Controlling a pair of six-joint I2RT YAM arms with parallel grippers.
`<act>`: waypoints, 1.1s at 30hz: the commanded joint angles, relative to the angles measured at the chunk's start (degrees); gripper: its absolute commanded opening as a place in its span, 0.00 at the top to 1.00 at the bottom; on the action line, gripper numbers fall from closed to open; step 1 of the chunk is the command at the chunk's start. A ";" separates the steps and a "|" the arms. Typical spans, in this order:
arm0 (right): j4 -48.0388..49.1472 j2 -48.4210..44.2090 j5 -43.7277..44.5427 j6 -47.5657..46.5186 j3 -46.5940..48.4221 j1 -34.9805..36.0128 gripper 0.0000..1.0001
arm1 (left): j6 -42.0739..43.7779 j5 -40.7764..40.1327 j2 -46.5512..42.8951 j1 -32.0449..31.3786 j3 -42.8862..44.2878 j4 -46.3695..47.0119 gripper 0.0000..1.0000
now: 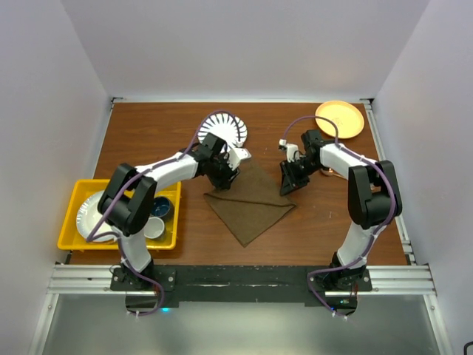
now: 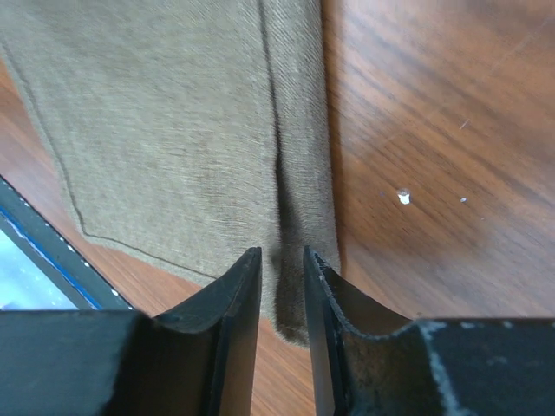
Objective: Fold the napkin into a case and place the utensils inside
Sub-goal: Fold the upper triangle-folded napkin at the center of the board.
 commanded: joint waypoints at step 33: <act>18.62 13.44 7.53 12.39 20.72 11.65 0.64 | -14.90 25.15 -10.86 12.50 -0.13 10.37 0.46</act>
